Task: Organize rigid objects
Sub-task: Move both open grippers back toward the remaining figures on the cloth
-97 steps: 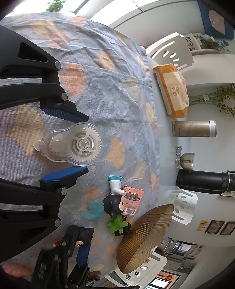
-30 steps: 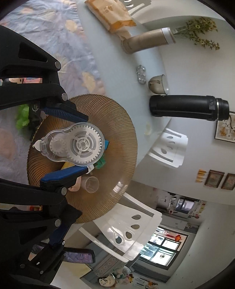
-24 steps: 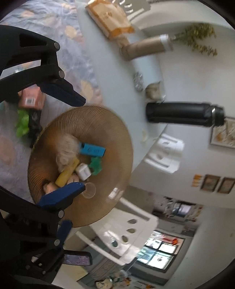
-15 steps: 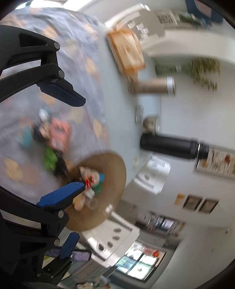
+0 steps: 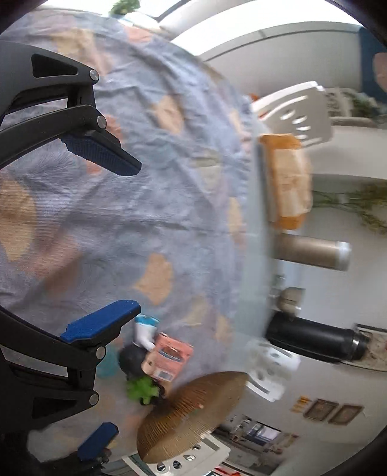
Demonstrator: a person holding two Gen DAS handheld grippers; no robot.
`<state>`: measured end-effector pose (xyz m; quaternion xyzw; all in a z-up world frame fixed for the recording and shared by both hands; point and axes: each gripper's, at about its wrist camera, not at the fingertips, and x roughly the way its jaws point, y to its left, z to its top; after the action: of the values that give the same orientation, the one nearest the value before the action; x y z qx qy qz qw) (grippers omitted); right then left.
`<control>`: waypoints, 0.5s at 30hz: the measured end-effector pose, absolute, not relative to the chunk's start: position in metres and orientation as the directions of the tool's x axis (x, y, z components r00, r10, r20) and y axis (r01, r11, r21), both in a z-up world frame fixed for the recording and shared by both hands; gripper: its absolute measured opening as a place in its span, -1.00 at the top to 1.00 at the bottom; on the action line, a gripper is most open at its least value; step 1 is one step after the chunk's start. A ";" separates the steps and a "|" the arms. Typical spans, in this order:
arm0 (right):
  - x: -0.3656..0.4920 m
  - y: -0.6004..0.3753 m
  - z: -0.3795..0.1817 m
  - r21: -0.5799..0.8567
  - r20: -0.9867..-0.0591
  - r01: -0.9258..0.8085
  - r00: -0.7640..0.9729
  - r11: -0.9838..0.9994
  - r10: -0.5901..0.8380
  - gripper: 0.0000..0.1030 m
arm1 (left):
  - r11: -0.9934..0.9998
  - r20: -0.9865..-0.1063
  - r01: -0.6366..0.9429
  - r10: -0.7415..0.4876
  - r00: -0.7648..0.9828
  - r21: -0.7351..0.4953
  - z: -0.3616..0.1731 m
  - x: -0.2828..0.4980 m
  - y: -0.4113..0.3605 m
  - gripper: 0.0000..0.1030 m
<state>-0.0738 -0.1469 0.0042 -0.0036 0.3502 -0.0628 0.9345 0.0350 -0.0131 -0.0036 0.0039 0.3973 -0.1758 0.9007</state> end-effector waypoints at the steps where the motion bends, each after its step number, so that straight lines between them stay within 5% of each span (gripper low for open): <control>1: -0.071 -0.148 0.001 -0.049 -0.669 0.112 0.734 0.993 -0.116 -0.30 | 0.939 -0.717 0.316 -0.315 0.622 -0.138 -0.005 0.036 -0.012 -0.65; 6: -0.062 -0.156 -0.015 -0.014 -0.726 0.114 0.683 0.993 -0.088 -0.51 | 0.940 -0.735 0.306 -0.316 0.600 -0.154 -0.009 0.036 -0.010 -0.65; 15: -0.053 -0.169 -0.024 0.054 -0.777 0.145 0.627 0.988 -0.050 -0.52 | 0.942 -0.748 0.304 -0.302 0.591 -0.140 -0.012 0.035 -0.011 -0.65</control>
<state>-0.0528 -0.1692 -0.0244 0.0556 0.4284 -0.0540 0.9003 0.0353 -0.0112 -0.0116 0.0012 0.4192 -0.1700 0.8918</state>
